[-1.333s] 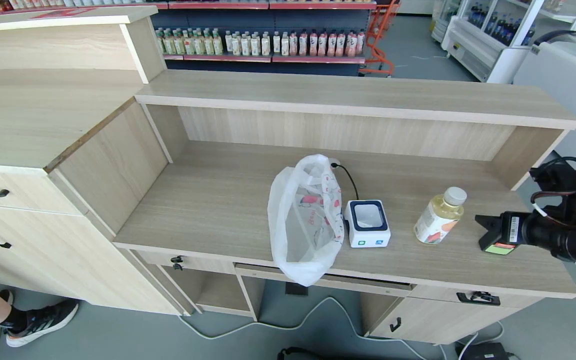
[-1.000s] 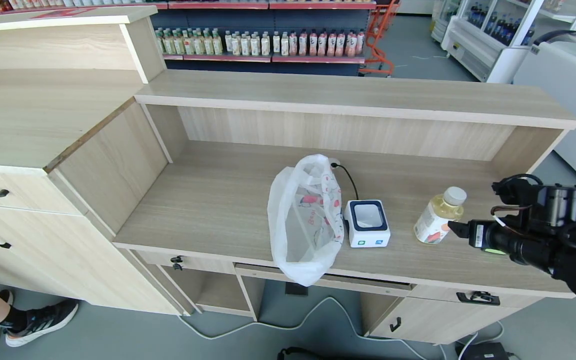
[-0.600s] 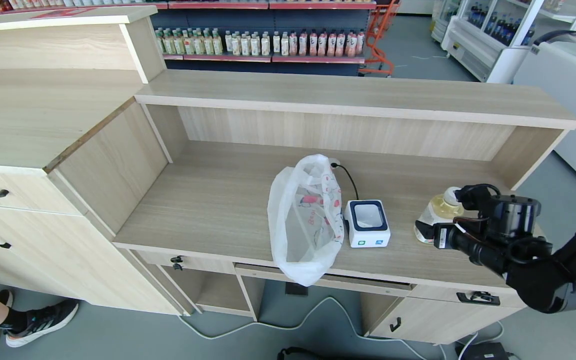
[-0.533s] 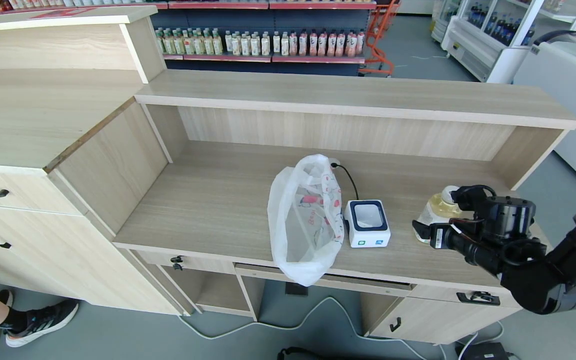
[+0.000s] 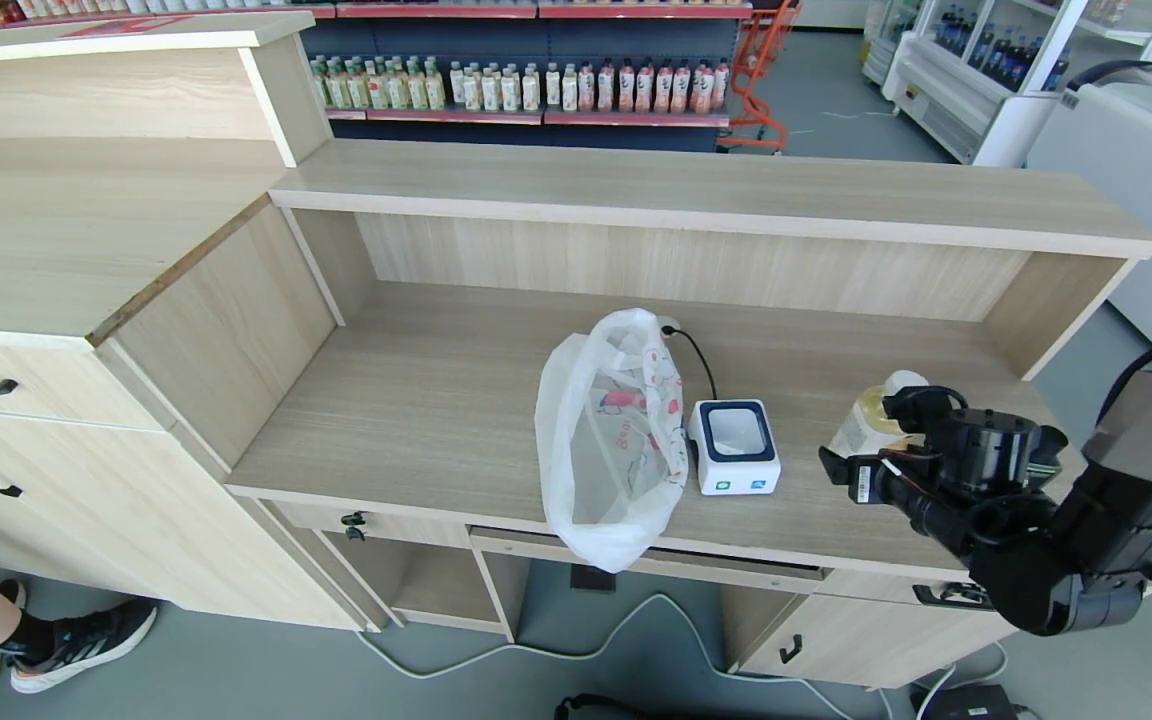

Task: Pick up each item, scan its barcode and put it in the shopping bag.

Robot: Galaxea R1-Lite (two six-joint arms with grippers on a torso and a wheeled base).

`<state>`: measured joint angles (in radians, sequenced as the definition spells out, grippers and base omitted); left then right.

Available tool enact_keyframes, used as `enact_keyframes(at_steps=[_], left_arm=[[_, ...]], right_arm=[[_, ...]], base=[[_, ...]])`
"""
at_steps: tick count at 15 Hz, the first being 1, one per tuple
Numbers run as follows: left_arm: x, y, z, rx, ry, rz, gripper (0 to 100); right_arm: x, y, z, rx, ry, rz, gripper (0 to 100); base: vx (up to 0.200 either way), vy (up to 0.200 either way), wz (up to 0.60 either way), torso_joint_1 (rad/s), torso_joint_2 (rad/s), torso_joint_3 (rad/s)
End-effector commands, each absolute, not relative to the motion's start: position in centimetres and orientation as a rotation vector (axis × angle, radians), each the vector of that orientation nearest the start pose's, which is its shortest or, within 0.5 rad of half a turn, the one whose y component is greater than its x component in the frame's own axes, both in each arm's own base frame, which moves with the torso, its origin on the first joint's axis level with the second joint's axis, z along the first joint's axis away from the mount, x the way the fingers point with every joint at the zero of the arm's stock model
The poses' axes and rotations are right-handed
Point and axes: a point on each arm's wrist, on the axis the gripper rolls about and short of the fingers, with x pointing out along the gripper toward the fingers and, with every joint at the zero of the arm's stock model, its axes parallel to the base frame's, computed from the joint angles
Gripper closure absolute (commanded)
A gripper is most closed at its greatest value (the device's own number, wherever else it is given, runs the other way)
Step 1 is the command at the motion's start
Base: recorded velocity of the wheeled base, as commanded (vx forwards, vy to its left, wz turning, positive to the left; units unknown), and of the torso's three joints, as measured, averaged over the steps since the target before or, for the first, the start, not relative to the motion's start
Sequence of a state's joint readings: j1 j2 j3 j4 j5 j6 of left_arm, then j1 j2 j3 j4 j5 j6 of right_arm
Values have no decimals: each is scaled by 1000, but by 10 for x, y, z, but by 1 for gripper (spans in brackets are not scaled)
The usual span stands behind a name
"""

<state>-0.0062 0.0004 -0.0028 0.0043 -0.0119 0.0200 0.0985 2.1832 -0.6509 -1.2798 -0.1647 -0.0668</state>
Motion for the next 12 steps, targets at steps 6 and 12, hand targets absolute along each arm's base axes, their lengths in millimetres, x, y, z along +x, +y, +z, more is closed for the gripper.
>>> enact_keyframes(at_steps=[6, 12], left_arm=[[-23, 0, 75, 20, 3, -18, 0], [-23, 0, 75, 20, 3, -18, 0]], right_arm=[[378, 26, 44, -99, 188, -82, 0], [396, 28, 42, -102, 153, -78, 0]], base=[[0, 0, 0, 0, 0, 0], [0, 0, 0, 0, 0, 0]])
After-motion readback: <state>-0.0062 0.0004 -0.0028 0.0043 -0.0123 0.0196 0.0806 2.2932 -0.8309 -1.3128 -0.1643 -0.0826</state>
